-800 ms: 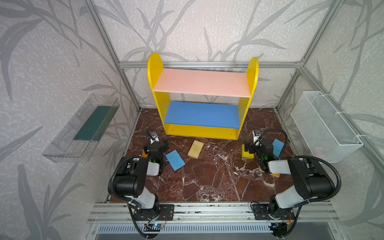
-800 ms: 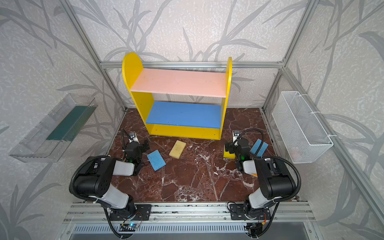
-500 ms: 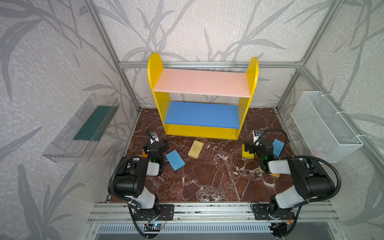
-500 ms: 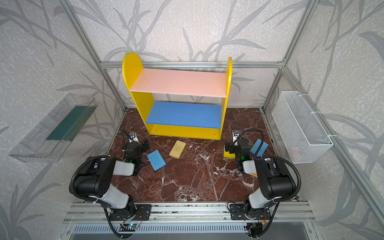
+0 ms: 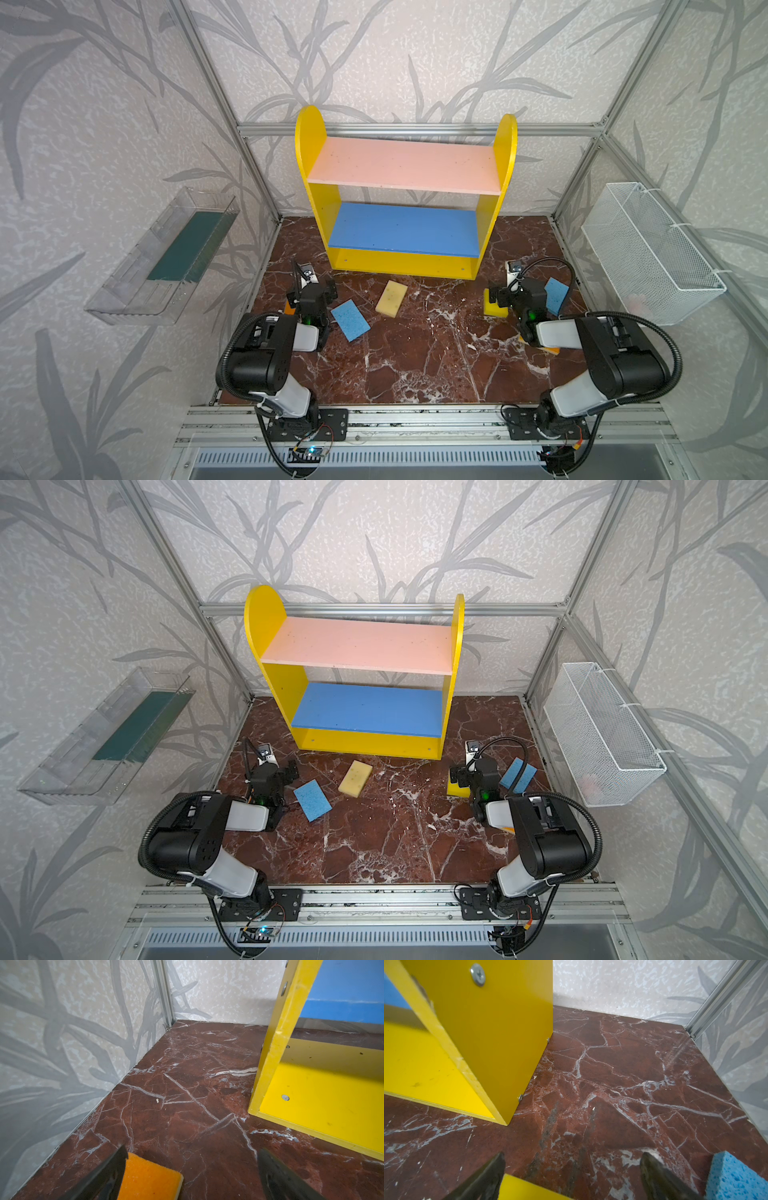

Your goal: Place and organize the cleaning sponges onto the shelf

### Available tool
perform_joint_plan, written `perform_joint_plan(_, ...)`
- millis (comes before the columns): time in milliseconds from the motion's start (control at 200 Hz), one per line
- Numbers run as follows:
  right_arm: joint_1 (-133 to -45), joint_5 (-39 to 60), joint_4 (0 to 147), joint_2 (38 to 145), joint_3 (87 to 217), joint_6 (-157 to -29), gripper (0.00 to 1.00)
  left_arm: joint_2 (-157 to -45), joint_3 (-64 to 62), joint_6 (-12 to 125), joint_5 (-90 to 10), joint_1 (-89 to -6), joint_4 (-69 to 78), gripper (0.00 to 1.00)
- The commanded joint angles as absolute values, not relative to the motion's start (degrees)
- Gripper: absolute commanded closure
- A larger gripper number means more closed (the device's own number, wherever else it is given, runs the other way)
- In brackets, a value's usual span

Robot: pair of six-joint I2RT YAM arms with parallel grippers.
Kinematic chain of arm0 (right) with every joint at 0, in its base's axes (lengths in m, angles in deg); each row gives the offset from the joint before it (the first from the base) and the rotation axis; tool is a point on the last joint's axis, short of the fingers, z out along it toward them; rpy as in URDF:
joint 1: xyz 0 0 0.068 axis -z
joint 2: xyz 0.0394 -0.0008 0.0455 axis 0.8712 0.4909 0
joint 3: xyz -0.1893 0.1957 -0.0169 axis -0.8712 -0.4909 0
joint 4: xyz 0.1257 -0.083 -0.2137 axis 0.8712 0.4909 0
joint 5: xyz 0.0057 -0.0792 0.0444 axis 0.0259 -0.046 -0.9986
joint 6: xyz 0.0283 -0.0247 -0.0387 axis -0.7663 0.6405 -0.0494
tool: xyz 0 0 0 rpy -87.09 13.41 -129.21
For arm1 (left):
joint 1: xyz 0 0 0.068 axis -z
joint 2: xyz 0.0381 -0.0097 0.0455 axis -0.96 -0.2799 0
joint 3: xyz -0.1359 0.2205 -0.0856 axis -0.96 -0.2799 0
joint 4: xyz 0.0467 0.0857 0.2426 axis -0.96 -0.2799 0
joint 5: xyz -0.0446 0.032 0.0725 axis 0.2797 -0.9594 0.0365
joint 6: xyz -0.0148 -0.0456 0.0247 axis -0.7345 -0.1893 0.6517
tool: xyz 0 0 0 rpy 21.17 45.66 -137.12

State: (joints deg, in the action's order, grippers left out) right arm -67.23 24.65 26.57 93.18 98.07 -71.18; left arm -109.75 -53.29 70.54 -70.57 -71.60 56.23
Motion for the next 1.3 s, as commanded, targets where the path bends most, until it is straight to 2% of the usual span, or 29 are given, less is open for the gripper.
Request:
perform_joint_plan(0,-67.0,24.4,26.2,92.2,98.6,-71.3,0.01,-108.8,-51.8,69.7,-69.6,-72.3,55.1,0.01)
perform_joint_plan(165,-67.5,23.6,25.4,91.2,98.0,-70.1,0.01,-108.6,-52.3,69.6,-69.8,-72.4,55.8,0.01)
perform_joint_plan(260,-69.0,28.4,25.0,87.8,97.0,-69.9,0.01,-106.1,-53.0,69.6,-71.4,-71.8,54.7,0.01)
perform_joint_plan(305,-69.3,30.6,30.2,84.2,97.9,-71.1,0.01,-104.8,-53.0,72.2,-71.0,-70.9,55.3,0.01)
perform_joint_plan(385,-69.3,32.8,46.6,77.5,100.7,-75.8,0.01,-98.7,-50.4,73.4,-74.4,-68.9,45.9,0.01)
perform_joint_plan(485,-69.3,34.8,52.8,70.9,100.0,-80.9,0.00,-90.3,-48.0,73.4,-73.7,-68.4,36.7,0.01)
perform_joint_plan(605,-69.3,35.4,59.9,60.3,98.5,-87.1,0.04,-80.1,-40.1,70.3,-71.1,-68.0,12.9,0.01)
perform_joint_plan(790,-69.4,29.8,73.3,43.9,98.5,-96.5,0.07,-69.4,-33.2,63.9,-70.4,-61.4,-9.1,0.01)
perform_joint_plan(945,-69.4,20.6,85.4,35.5,101.1,-99.6,0.10,-67.1,-32.5,57.2,-70.2,-51.2,-17.5,0.01)
perform_joint_plan(1124,-69.5,7.7,93.0,30.4,101.4,-103.3,0.11,-73.3,-31.6,51.0,-77.8,-36.5,-21.0,0.01)
perform_joint_plan(1294,-69.6,1.5,99.1,26.1,100.7,-103.9,0.10,-81.7,-29.6,47.9,-79.3,-30.3,-19.6,0.01)
